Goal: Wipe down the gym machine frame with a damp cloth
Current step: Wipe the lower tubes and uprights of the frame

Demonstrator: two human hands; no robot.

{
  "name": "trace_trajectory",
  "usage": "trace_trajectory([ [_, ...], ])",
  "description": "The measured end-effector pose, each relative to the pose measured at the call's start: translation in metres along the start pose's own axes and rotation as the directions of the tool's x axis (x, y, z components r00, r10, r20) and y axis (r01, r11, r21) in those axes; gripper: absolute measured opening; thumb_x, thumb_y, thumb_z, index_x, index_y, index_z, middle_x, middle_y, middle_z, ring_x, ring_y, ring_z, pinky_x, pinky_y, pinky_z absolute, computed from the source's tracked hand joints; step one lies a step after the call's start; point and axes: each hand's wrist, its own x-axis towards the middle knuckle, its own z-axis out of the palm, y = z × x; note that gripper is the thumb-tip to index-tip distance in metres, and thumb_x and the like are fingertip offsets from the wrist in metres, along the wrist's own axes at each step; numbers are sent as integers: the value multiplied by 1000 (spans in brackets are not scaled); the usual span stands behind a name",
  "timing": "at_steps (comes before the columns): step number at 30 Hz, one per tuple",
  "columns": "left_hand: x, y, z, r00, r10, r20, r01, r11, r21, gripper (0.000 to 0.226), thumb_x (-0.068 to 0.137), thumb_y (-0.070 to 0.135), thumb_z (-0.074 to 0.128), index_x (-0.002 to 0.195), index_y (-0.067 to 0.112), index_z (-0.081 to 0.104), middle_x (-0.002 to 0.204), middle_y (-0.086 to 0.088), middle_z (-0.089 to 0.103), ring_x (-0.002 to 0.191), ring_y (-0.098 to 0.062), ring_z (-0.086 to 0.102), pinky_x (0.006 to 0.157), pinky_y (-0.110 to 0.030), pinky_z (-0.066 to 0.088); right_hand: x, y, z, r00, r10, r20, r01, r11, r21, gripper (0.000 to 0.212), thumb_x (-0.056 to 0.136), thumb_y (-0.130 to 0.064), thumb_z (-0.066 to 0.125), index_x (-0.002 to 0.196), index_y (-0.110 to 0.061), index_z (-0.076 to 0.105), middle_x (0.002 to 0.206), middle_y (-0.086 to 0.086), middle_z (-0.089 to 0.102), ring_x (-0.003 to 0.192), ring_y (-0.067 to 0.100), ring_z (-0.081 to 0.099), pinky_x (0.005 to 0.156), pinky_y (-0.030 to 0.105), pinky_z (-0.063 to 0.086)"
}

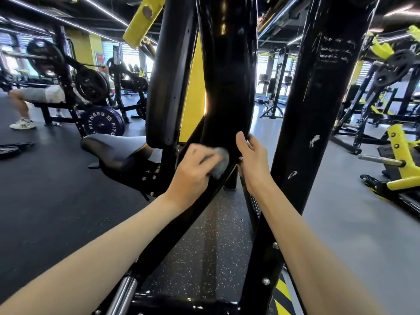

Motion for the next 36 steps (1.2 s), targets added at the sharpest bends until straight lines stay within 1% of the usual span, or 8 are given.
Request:
trace_trajectory([
  [4, -8, 3, -3, 995, 18, 101, -19, 1000, 3, 24, 85, -6, 58, 107, -5, 70, 99, -15, 63, 94, -26, 52, 78, -35, 51, 0, 2, 2, 1000, -4, -22, 4, 1000, -3, 44, 94, -44, 55, 129, -16, 56, 123, 1, 64, 116, 17, 60, 102, 42, 48],
  [11, -14, 4, 6, 978, -178, -112, 177, 984, -25, 35, 81, -10, 67, 114, 2, 66, 111, -4, 48, 100, -27, 53, 87, -36, 51, 4, 5, -1, 1000, 9, -12, -9, 1000, -4, 58, 94, -45, 55, 142, -14, 44, 130, 0, 59, 122, 17, 56, 105, 43, 45],
  [13, -67, 12, 7, 921, -377, -93, 374, 926, -49, 43, 77, -16, 68, 113, 8, 67, 111, -1, 47, 101, -23, 52, 84, -40, 52, 3, 5, 0, 1000, 6, -18, -6, 1000, -20, 55, 95, -44, 53, 141, -15, 45, 129, 0, 61, 121, 16, 56, 106, 41, 44],
  [15, -87, 24, 10, 875, -466, -135, 461, 885, -63, 48, 71, -20, 67, 113, 3, 68, 108, -3, 49, 98, -20, 51, 86, -27, 49, 0, 6, 4, 999, -14, -52, 12, 1000, -27, 56, 95, -47, 51, 142, -17, 45, 129, 0, 60, 123, 16, 55, 108, 40, 42],
  [20, 14, 41, 17, 667, -677, -311, 571, 733, -371, 40, 81, -7, 62, 119, 5, 65, 107, -3, 50, 101, -22, 55, 93, -26, 47, -16, 19, 20, 991, -48, -125, 48, 999, -8, 51, 103, -40, 36, 148, -15, 33, 147, 0, 43, 135, 11, 39, 115, 31, 31],
  [25, -72, 40, 31, 747, -611, -261, 562, 791, -244, 54, 76, -14, 63, 122, 14, 64, 111, 8, 42, 102, -26, 51, 91, -37, 50, -35, 56, 23, 998, 43, -52, -44, 999, -28, 50, 103, -39, 32, 146, -13, 33, 127, -16, 47, 120, 0, 45, 103, 16, 38],
  [29, -132, 60, 36, 562, -805, -188, 758, 593, -273, 58, 76, -20, 63, 119, 19, 66, 107, 12, 41, 100, -25, 51, 88, -39, 52, -40, 60, 27, 998, 50, -23, -50, 999, -17, 51, 103, -40, 33, 148, -16, 29, 133, -16, 39, 129, 2, 36, 100, 14, 29],
  [36, -37, 23, 31, 853, -442, -278, 427, 897, -117, 42, 78, -12, 65, 116, 8, 67, 108, -7, 50, 97, -24, 50, 88, -22, 43, -31, 67, 14, 994, 96, 46, -98, 995, 38, 49, 97, -53, 39, 125, -14, 46, 112, -6, 61, 102, 5, 59, 83, 22, 48],
])
